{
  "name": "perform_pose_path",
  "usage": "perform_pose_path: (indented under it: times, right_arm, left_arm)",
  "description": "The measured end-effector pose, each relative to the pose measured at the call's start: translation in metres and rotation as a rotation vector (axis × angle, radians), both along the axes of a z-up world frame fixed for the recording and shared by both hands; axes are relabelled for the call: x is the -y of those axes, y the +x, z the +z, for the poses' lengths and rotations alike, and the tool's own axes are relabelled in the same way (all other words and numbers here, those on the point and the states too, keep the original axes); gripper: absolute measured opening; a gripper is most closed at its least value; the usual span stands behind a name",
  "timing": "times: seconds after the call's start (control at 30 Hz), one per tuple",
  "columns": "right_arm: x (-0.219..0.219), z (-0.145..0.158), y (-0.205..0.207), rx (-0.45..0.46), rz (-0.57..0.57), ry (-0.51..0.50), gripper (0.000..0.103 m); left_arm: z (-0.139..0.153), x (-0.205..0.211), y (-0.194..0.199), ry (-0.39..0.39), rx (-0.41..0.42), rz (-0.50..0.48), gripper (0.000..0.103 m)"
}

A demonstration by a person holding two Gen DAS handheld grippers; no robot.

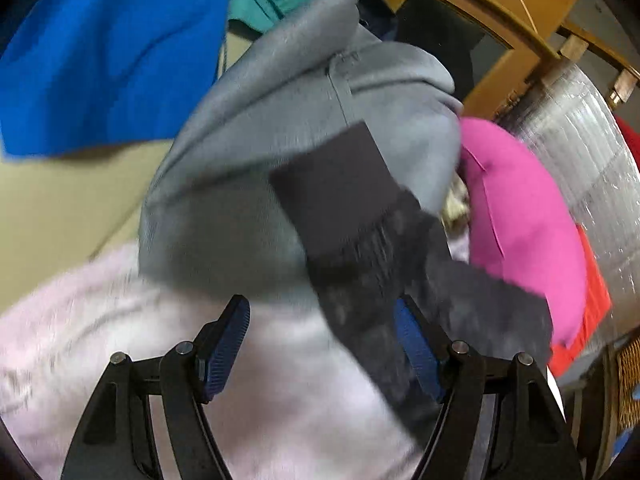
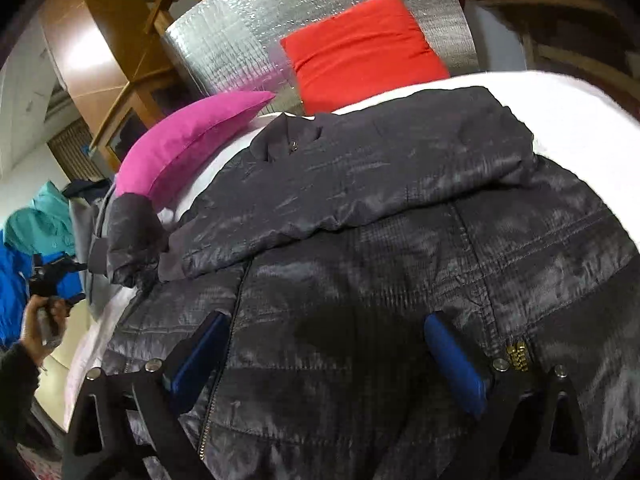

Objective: Fold large clothes

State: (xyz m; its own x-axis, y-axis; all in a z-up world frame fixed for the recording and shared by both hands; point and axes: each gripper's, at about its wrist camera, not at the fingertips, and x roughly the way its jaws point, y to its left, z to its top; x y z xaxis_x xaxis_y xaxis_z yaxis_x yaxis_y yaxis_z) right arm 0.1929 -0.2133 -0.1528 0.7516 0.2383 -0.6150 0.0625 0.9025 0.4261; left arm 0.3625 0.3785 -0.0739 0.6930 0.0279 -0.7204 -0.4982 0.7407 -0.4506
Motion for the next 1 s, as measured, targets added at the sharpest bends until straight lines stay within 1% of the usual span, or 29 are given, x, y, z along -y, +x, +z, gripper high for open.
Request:
perform_pose_path:
  times: [0.07,0.17,0.27,0.3,0.37,0.4,0.43,0.47,0.5,0.53,0.57,0.7,0.8,0.87,0.9,0.93,1.0]
  right_arm:
    - [-0.001,0.000,0.000,0.003,0.003,-0.013,0.100]
    - [-0.001,0.001,-0.002,0.012,0.006,-0.006,0.101]
    - [-0.002,-0.001,-0.001,0.018,0.008,0.004,0.101]
    - [-0.002,-0.002,-0.001,0.020,0.009,0.006,0.101]
    - [-0.001,-0.002,-0.002,0.022,0.010,0.009,0.101]
    - [-0.001,-0.002,-0.002,0.021,0.011,0.009,0.101]
    - [-0.001,-0.002,-0.002,0.022,0.012,0.009,0.101]
    - [-0.001,-0.002,-0.002,0.022,0.012,0.008,0.101]
    - [0.000,-0.002,-0.002,0.023,0.013,0.009,0.101]
    - [0.000,-0.002,-0.002,0.022,0.013,0.009,0.101]
    - [0.000,-0.002,-0.002,0.022,0.013,0.009,0.101]
    - [0.000,-0.002,-0.003,0.024,0.013,0.013,0.101]
    - [0.000,-0.002,-0.003,0.026,0.013,0.017,0.101]
    - [0.000,-0.002,-0.003,0.028,0.013,0.020,0.101]
    - [0.000,-0.002,-0.003,0.029,0.013,0.022,0.101]
    - [0.001,-0.002,-0.003,0.029,0.013,0.024,0.101]
    - [0.001,-0.002,-0.003,0.031,0.012,0.028,0.101]
  left_arm:
    - [-0.002,-0.007,0.013,-0.014,0.003,0.013,0.075]
    - [-0.007,-0.017,0.031,-0.032,0.002,0.036,0.075]
    - [-0.007,-0.022,0.044,-0.004,-0.008,0.047,0.075]
    - [-0.007,-0.024,0.049,-0.002,-0.009,0.051,0.073]
    - [-0.007,-0.027,0.055,0.007,-0.013,0.058,0.061]
    - [-0.008,-0.029,0.059,0.022,-0.042,0.065,0.044]
    - [-0.010,-0.029,0.062,0.041,-0.074,0.077,0.036]
    - [-0.008,-0.028,0.064,0.054,-0.082,0.072,0.034]
    - [-0.005,-0.025,0.065,0.075,-0.082,0.046,0.016]
    - [0.000,-0.021,0.066,0.106,-0.092,0.030,0.013]
    - [0.004,-0.018,0.065,0.126,-0.091,0.026,0.012]
    - [0.039,0.007,0.044,0.226,-0.055,-0.008,0.011]
    - [0.075,0.036,0.025,0.321,-0.002,-0.058,0.011]
    - [0.107,0.063,0.012,0.390,0.048,-0.100,0.011]
    - [0.120,0.069,0.005,0.407,0.067,-0.113,0.011]
    - [0.139,0.086,-0.004,0.429,0.097,-0.133,0.011]
    - [0.160,0.108,-0.013,0.455,0.135,-0.162,0.011]
